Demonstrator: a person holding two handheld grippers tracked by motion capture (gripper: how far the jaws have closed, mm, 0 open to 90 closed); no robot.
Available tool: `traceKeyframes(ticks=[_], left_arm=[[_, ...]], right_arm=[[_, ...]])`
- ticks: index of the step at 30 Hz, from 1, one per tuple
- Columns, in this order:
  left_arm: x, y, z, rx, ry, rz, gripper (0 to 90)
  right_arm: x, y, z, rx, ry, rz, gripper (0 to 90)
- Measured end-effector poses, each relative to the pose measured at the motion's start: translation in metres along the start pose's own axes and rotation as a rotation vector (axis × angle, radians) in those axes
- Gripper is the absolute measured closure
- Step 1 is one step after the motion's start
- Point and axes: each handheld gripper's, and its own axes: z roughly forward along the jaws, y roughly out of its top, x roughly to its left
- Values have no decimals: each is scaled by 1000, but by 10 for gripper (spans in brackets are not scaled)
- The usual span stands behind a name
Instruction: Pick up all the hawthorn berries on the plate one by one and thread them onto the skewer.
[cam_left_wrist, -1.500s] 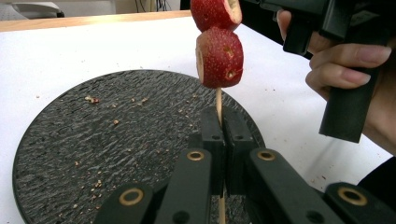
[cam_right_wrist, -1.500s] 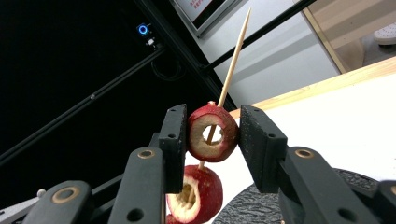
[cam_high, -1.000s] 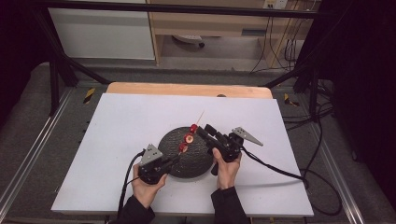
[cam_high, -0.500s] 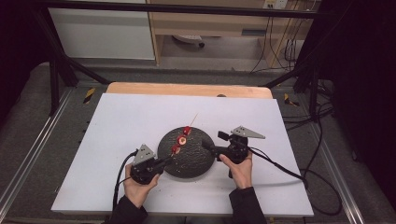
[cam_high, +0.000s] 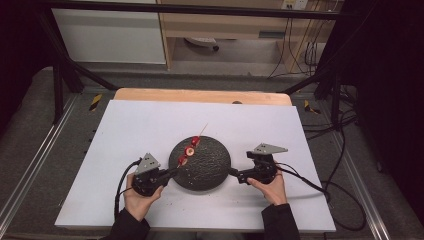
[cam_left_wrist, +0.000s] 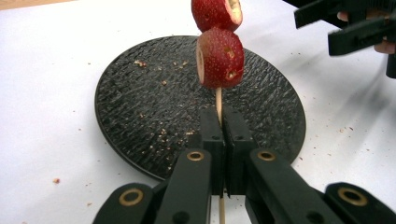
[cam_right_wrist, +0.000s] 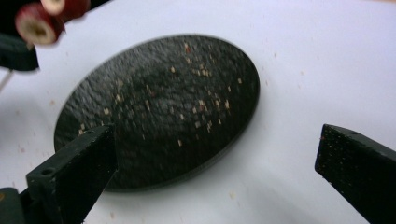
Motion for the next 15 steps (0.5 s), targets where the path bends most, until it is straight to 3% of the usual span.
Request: traceKeyframes(ticks=[15], left_arm=[[6,20,14,119,12,28,883]], right_arm=[[-27,-39,-29,98,-24,-22,7]])
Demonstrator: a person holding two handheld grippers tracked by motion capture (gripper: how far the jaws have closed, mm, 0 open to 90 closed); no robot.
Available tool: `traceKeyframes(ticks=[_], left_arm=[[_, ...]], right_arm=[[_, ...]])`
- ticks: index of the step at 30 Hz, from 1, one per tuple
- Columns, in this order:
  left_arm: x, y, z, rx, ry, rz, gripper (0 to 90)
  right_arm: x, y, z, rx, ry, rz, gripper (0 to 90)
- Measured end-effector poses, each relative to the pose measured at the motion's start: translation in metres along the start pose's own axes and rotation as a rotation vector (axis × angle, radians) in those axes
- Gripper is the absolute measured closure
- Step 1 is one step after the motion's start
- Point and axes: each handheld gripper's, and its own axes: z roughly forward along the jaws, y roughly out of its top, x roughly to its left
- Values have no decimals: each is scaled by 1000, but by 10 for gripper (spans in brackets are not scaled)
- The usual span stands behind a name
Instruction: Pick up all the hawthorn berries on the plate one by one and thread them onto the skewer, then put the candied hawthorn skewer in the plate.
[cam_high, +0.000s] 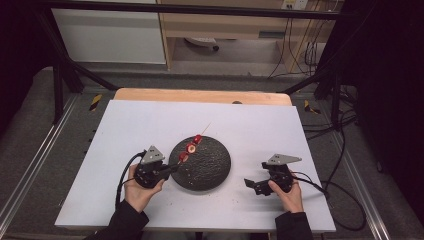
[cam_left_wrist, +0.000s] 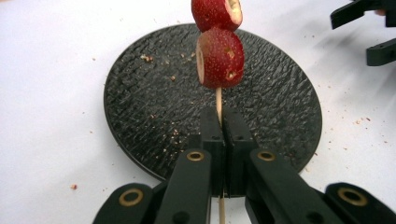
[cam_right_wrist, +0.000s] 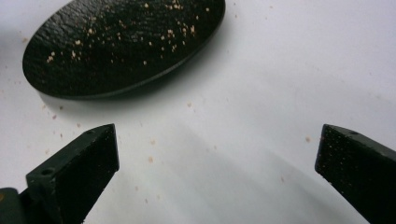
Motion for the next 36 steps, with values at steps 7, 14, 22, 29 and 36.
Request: traceKeyframes(ticks=[7,14,22,29,36], left_arm=[[-2,8,9,42,-9,10,883],[-5,12,21,100,-2,8,883],[-8,15,35,152,13,11,883],[-11,15,46,196,35,2,883],[-15,15,59,252,55,6,883]], right_arm=[[-3,-9,-8,5,-13,-5,7],[-3,-10,-12,-1,-12,2,7],[-4,-14,-12,11,-14,12,7],[-5,-15,-13,4,-12,12,7],[-5,-15,-14,10,-11,7,7]])
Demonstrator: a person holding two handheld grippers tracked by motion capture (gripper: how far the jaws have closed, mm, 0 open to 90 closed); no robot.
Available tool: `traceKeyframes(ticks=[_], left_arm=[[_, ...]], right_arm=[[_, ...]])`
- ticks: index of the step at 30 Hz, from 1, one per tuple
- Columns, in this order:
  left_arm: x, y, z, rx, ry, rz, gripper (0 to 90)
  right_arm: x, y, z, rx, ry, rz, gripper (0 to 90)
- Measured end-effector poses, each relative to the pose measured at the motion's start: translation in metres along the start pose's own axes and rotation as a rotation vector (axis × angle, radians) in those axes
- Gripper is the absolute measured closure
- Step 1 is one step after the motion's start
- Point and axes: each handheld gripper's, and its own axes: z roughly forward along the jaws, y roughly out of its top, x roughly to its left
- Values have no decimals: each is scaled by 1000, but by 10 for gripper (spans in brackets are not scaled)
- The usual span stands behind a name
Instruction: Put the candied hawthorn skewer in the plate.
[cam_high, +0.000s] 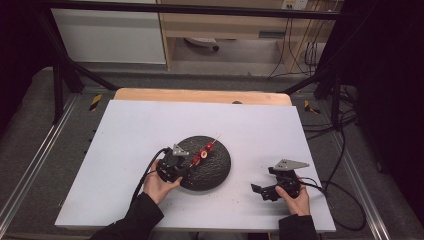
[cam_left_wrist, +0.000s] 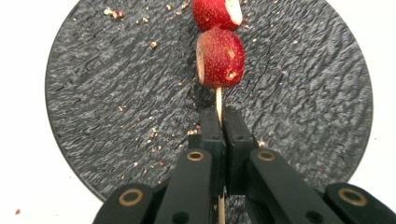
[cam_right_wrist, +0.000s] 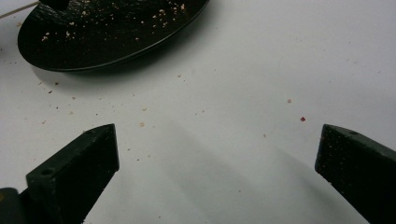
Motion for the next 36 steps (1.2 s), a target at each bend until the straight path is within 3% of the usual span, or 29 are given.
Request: traceKeyframes(ticks=[12,24,36], left_arm=[[-3,1,8,38,29,5,883],[-3,0,9,31,28,10,872],[8,-5,-9,-37,-34,54,646]], right_arm=[[0,0,-1,3,-1,-3,7],[0,0,-1,1,-2,0,7],[0,0,0,2,-3,6,7]])
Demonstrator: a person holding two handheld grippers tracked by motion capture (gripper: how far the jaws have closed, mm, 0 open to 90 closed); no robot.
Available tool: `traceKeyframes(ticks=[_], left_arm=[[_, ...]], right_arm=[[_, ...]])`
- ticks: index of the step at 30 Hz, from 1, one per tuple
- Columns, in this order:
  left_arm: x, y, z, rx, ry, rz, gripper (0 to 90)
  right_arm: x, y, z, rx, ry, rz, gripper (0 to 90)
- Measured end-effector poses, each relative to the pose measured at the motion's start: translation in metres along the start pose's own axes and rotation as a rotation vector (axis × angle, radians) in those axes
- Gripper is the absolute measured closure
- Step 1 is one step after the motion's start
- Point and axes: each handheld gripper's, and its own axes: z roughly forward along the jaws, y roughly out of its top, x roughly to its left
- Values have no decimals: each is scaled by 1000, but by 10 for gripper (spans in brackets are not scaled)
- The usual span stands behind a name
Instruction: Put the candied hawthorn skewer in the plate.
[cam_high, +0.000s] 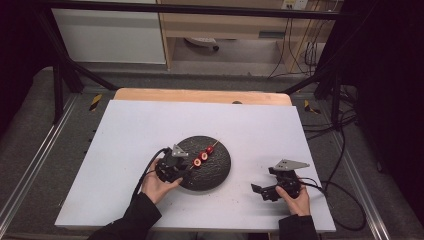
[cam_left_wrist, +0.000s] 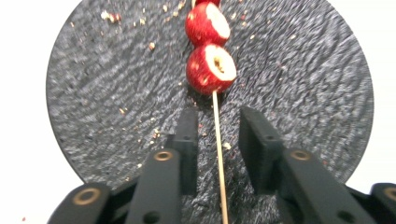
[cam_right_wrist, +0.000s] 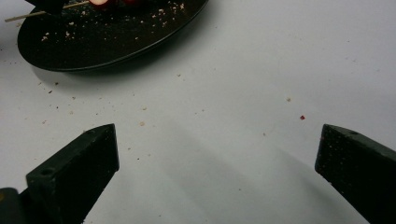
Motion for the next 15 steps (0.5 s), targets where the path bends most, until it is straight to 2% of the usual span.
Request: traceKeyframes(ticks=[7,13,15], left_arm=[[9,-5,-13,-12,-10,28,457],[17,-11,-26,-29,-20,28,289],[21,-15,-30,-35,-9,27,244]], right_arm=[[0,0,0,-3,-1,0,7],[0,1,-2,-7,0,5,7],[0,1,-2,-9,-2,8,7]])
